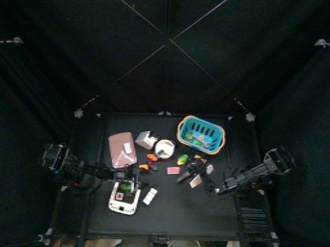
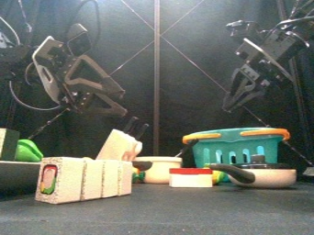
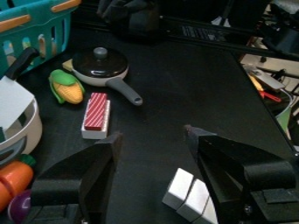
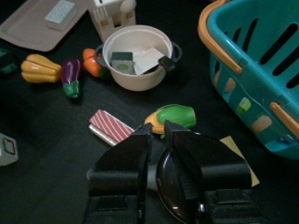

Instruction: Grab pink plate

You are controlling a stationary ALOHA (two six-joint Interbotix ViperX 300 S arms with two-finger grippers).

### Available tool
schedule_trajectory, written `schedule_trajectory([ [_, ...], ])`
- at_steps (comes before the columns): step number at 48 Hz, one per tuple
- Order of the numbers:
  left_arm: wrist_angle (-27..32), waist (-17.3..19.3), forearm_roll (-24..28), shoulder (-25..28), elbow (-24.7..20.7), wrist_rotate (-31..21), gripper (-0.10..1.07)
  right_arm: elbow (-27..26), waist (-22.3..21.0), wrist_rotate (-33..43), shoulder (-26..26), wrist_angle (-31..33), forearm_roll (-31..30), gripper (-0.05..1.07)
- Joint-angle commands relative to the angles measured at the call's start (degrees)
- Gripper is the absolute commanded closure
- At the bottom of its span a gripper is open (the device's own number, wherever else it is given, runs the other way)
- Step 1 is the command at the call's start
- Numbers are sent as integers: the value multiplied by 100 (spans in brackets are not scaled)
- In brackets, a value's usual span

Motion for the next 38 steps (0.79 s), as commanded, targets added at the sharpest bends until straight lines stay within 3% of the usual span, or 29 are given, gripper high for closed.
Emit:
schedule_trajectory([
  [1,-53,53,-211,-255,53,-9,4,-53,-123,-9,-396,18,-123,40],
  [10,62,202,-1283,-1099,483,0,4,79,-387,35,-835,-18,-413,40],
  [16,404,404,-2101,-1775,773,18,4,237,-483,88,-817,-185,-396,40],
  [22,940,729,-2566,-2312,967,53,4,343,-580,88,-721,-378,-369,40],
  [29,1775,1696,-2602,-2742,1081,176,4,352,-729,53,-562,-642,-352,40],
  [38,3094,3155,-2435,-2848,1011,387,4,360,-932,44,-457,-870,-325,40],
])
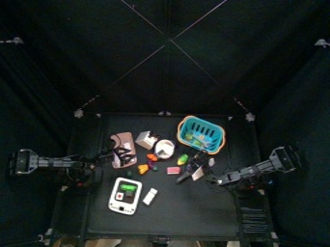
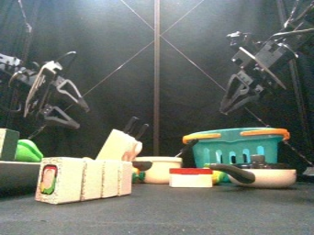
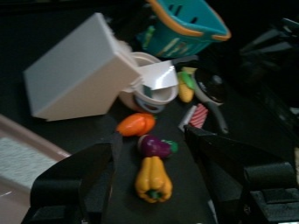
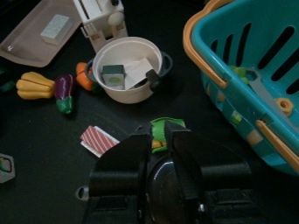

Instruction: Grab pink plate

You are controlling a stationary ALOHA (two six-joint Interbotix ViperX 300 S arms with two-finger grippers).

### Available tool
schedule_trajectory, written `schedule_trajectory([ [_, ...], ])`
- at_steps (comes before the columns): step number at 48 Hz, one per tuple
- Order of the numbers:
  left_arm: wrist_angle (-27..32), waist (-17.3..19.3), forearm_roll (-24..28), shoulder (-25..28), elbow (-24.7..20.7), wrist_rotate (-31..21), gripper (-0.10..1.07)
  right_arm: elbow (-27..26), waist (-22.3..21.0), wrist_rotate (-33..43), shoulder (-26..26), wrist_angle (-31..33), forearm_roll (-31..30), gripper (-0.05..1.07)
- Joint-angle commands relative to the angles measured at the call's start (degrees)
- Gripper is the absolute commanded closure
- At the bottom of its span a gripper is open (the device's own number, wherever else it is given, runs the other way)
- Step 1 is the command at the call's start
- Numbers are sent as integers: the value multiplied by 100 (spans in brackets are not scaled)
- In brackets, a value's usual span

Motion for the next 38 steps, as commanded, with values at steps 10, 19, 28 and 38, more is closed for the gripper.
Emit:
schedule_trajectory([
  [10,1863,1635,492,-185,-281,114,4,-9,-149,0,0,-141,0,40],
  [19,2813,2039,1011,-360,-448,70,4,-9,-149,18,9,-141,0,40],
  [28,3727,2725,1037,-396,-510,-79,4,-9,-158,18,53,-141,0,40],
  [38,4395,3155,1556,-387,-510,-457,5,-35,-255,18,149,-229,0,40],
])
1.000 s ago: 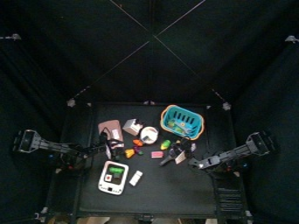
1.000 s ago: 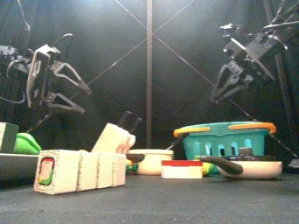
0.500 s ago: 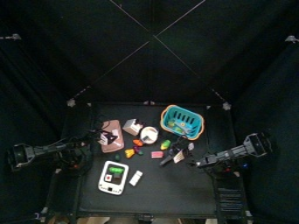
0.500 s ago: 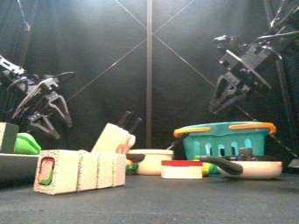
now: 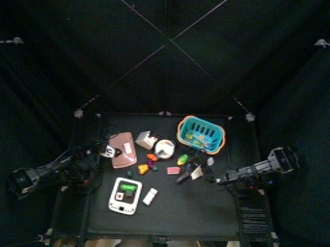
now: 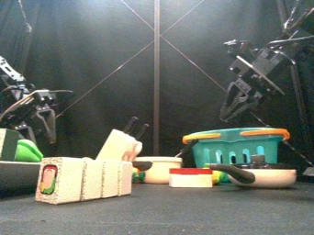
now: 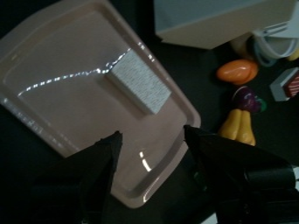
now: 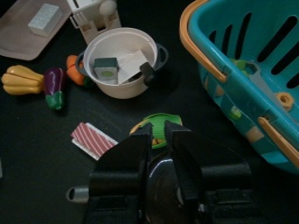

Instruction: Grab pink plate

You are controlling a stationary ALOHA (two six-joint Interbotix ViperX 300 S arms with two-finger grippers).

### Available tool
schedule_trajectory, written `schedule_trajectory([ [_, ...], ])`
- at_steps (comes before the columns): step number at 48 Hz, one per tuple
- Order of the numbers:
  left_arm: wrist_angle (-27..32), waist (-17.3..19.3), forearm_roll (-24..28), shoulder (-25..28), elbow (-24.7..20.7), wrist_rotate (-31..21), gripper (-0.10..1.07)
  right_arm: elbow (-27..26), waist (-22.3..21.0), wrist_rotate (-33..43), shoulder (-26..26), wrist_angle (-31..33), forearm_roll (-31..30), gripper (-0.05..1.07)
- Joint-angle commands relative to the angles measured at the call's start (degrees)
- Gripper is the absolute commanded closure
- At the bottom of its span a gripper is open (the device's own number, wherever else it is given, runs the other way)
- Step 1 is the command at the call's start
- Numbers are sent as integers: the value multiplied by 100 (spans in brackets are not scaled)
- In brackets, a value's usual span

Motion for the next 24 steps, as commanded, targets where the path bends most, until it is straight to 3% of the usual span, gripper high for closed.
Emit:
schedule_trajectory([
  [1,202,167,378,9,-149,-202,5,-79,-70,9,-9,-62,-18,40],
  [13,378,167,1925,35,-18,-1775,5,-105,-246,0,97,-308,-26,40],
  [24,299,-62,3076,44,176,-3234,5,-141,-334,-18,167,-422,-53,40],
])
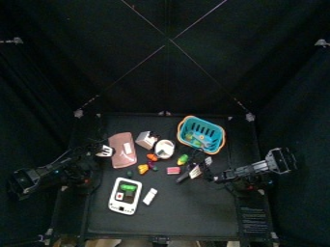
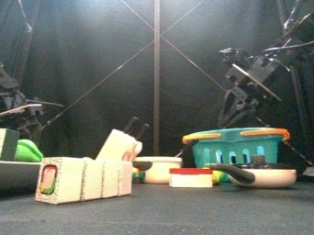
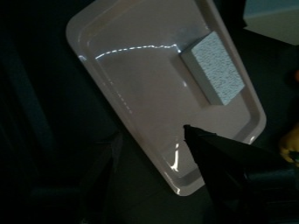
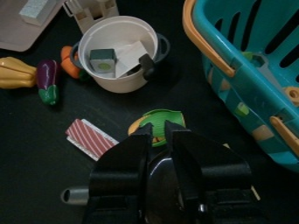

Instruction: Grab pink plate

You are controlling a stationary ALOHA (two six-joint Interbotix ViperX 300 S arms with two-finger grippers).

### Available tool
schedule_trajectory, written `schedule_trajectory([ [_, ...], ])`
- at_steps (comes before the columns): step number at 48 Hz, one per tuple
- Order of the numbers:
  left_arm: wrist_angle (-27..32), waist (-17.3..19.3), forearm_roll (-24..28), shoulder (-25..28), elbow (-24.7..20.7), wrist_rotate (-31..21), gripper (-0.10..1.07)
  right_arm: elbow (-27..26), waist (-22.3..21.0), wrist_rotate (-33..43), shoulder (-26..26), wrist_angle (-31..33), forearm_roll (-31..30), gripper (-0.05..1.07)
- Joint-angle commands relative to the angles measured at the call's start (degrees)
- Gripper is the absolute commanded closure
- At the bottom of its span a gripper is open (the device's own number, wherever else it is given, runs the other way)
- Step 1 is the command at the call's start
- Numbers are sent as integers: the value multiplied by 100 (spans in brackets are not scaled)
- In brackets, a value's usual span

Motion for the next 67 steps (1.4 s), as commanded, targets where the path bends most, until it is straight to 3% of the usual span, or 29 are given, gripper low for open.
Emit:
schedule_trajectory([
  [1,-70,-44,466,18,26,-483,5,-123,-44,-9,-44,-18,-26,40],
  [7,-237,-105,809,18,132,-1063,5,-123,-88,-9,-35,-18,-35,40],
  [18,-536,-193,844,220,220,-1608,5,-123,-97,-9,-26,-26,-44,40],
  [36,-993,-105,703,993,211,-1644,5,-123,-123,-9,18,-26,-44,40],
  [54,-1336,-35,-88,1011,369,-1617,6,-123,-158,0,44,-26,-44,40],
  [67,-1441,0,-299,1011,501,-1626,11,-123,-167,0,53,-26,-35,40],
])
